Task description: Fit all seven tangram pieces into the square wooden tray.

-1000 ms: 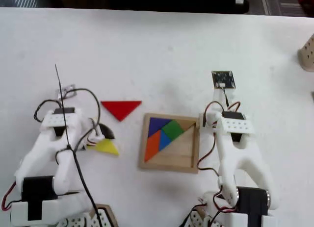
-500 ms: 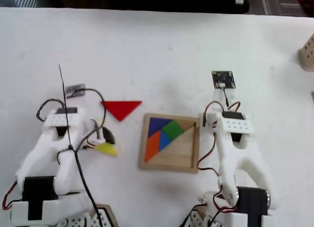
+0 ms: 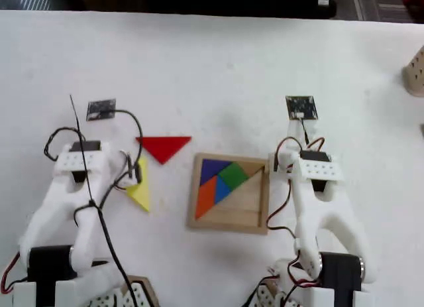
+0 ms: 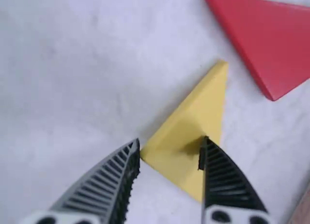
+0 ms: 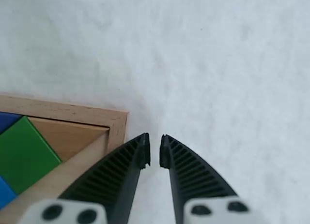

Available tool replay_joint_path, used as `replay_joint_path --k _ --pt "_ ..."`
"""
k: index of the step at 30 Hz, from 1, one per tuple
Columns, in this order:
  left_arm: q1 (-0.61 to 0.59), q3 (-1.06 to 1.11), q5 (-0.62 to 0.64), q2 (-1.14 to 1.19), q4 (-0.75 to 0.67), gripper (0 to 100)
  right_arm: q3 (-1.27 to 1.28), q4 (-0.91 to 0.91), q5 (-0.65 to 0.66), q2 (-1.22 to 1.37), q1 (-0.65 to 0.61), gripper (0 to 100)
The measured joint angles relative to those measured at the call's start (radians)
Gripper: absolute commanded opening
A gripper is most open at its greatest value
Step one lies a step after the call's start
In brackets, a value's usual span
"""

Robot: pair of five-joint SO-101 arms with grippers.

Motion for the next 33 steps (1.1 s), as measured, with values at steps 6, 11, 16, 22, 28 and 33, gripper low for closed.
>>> replay_joint_path --k 6,11,16,22,28,33 --pt "0.000 -0.002 0.000 0.000 0.000 17 0.000 0.000 0.000 0.000 0.000 4.5" --pt "0.023 -0.015 0.000 0.000 0.006 17 0.000 0.000 0.000 0.000 0.000 4.5" --pt "0.035 -0.054 -0.002 0.012 0.008 17 0.000 0.000 0.000 0.000 0.000 4.5" --pt "0.054 -0.074 0.040 0.018 0.008 17 0.000 0.000 0.000 0.000 0.000 4.6" --pt "0.133 -0.089 0.048 0.020 0.028 17 0.000 0.000 0.000 0.000 0.000 4.6" --pt "0.199 -0.118 0.063 0.023 0.107 17 0.000 0.000 0.000 0.000 0.000 4.6"
